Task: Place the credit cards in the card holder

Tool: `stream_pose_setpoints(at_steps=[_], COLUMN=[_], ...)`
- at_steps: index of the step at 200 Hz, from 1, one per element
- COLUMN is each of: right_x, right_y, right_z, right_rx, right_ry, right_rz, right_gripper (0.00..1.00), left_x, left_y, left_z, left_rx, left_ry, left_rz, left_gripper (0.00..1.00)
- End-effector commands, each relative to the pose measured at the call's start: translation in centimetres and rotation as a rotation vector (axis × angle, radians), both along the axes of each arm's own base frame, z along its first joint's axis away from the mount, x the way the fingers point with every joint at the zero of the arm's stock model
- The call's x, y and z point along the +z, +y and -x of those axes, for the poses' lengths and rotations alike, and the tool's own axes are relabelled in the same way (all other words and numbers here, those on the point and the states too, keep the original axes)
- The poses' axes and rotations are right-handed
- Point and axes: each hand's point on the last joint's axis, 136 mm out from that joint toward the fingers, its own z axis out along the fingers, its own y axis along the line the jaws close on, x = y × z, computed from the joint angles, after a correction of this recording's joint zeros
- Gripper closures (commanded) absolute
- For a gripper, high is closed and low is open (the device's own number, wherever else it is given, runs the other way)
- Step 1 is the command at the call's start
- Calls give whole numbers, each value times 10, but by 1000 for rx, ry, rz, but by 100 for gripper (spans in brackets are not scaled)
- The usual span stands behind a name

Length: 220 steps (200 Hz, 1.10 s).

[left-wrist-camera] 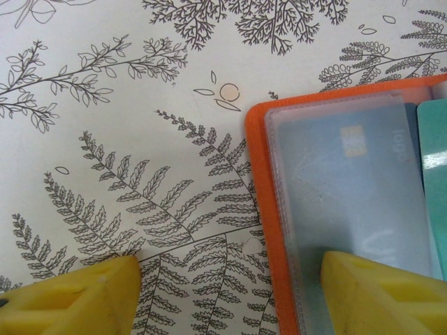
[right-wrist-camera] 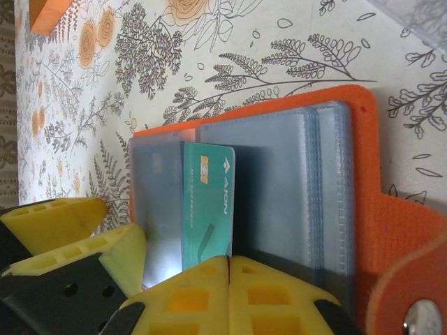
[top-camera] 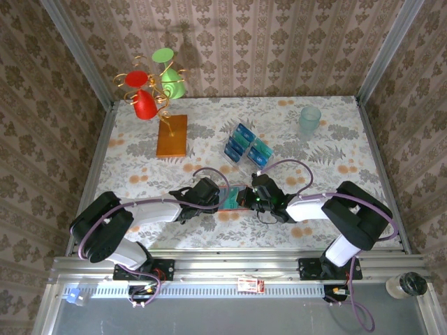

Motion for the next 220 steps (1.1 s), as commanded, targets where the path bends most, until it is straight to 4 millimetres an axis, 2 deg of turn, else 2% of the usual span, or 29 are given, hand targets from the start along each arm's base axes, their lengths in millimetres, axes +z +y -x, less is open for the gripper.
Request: stream_pose_setpoints(at_steps=[1,95,143,150,168,180,200,220], right_x=[-15,-20,-28,-27,-17,-9,3,11], right_y=[-2,10,23,24,20,14,7,8], right_z=[9,7,11,10,7,3,-3,-8], right_rx=[17,59,150,164,175,171,169,185], right_ry=[54,85,144,148,141,122,96,86], right_rz=[44,49,69,69,72,81,94,94], right_gripper=[100,100,100,100,84,78,79,90], left_x=[-6,-6,-5,-4,-4,-4,-4,-3], left_y=[5,4,3,3,3,4,5,5], left_z=[3,3,3,3,3,3,4,4], left_rx=[12,12,14,12,14,13,12,14], left_ry=[24,22,20,18,17,19,18,14], left_rz=[-33,-29,-23,-23,-22,-24,-22,-21], left_gripper=[30,30,30,30,30,30,30,30])
